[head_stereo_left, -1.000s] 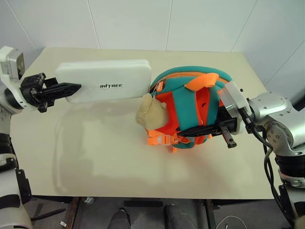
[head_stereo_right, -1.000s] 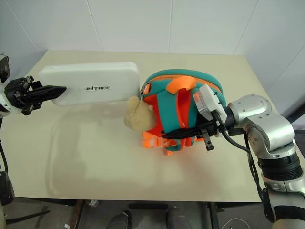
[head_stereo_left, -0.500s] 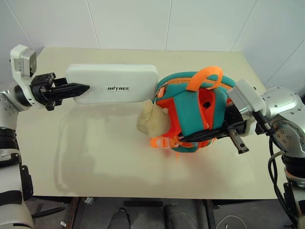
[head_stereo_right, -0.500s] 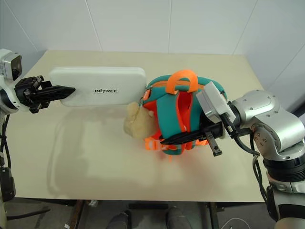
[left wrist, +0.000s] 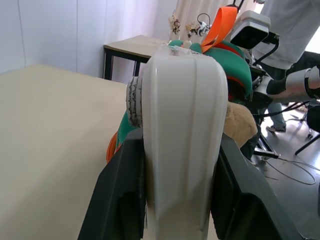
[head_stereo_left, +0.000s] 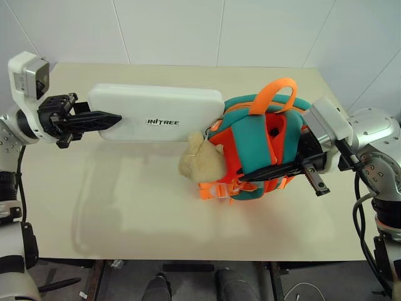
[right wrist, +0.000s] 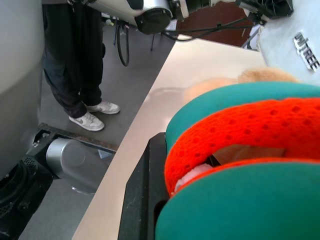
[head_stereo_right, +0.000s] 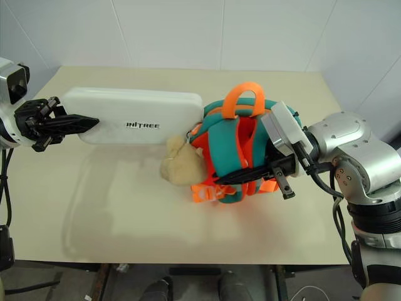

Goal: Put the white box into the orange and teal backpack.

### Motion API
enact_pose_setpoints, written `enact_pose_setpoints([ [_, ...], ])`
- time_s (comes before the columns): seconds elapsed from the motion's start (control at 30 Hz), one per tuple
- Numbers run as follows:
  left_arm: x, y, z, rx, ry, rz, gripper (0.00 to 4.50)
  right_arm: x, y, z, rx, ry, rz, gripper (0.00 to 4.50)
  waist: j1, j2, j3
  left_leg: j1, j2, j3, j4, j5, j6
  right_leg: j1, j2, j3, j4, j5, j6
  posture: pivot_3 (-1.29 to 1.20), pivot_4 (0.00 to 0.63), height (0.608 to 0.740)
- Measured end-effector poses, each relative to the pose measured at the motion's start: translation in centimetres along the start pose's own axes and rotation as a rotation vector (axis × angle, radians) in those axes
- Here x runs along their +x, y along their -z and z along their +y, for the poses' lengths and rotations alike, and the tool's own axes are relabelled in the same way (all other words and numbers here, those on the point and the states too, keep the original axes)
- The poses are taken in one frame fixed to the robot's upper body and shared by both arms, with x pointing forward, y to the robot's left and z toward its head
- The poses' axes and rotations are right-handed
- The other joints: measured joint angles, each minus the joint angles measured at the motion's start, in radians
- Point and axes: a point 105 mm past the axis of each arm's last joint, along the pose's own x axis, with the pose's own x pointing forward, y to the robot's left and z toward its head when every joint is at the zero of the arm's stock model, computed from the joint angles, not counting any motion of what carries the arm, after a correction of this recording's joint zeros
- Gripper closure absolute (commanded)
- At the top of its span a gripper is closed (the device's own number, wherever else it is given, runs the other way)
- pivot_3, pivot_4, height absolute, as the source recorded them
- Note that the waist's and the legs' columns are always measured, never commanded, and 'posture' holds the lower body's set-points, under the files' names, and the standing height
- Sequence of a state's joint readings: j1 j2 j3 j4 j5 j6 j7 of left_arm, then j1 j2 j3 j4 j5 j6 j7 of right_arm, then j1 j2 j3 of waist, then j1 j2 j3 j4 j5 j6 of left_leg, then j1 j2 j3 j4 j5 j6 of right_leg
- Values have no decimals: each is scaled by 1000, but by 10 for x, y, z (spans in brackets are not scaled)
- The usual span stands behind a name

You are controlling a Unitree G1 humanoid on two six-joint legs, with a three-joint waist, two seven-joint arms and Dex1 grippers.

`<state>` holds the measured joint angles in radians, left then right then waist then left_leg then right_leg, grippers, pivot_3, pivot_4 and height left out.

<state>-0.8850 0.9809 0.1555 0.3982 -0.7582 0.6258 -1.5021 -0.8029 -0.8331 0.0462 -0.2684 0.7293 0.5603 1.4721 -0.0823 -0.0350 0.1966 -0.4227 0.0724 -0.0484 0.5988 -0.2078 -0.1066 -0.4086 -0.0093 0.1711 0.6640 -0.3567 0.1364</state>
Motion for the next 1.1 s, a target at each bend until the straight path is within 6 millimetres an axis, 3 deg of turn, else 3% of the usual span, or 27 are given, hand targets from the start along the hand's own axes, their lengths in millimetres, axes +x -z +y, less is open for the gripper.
enact_pose_setpoints([
  [0.3, 14, 25, 8, 92, 3, 162, 3256, 0, 16, -4, 22, 13, 10, 4500, 2, 0, 0, 0, 0, 0, 3, 0, 0, 1, 0, 0, 1, 0, 0, 0, 150, 740],
  [0.47, 30, 27, 13, 130, 31, 189, 3256, 1, 21, -7, 35, 24, 8, 4500, 1, 0, 0, 0, 0, 0, 5, 0, 1, 3, 0, 0, 1, 0, 1, 0, 150, 740],
  [0.73, 76, 34, 28, 117, 8, 230, 3256, 3, 25, -12, 47, 33, -5, 4500, 3, 0, 0, 0, 0, 0, 10, -1, 2, 6, 0, -1, 1, 1, 2, 0, 150, 740],
  [0.97, 125, 55, 34, 15, -4, 281, 3256, 10, 25, -17, 35, 22, -16, 4500, 1, 0, 0, 2, 0, -1, 13, -2, 3, 10, 0, -1, 1, 2, 4, 0, 150, 740],
  [1.1, 139, 60, 37, 16, -13, 267, 3256, 8, 27, -19, 47, 31, -19, 4500, 1, 0, 0, 2, 0, -1, 13, -2, 4, 10, 0, -1, 0, 2, 4, 0, 150, 740],
])
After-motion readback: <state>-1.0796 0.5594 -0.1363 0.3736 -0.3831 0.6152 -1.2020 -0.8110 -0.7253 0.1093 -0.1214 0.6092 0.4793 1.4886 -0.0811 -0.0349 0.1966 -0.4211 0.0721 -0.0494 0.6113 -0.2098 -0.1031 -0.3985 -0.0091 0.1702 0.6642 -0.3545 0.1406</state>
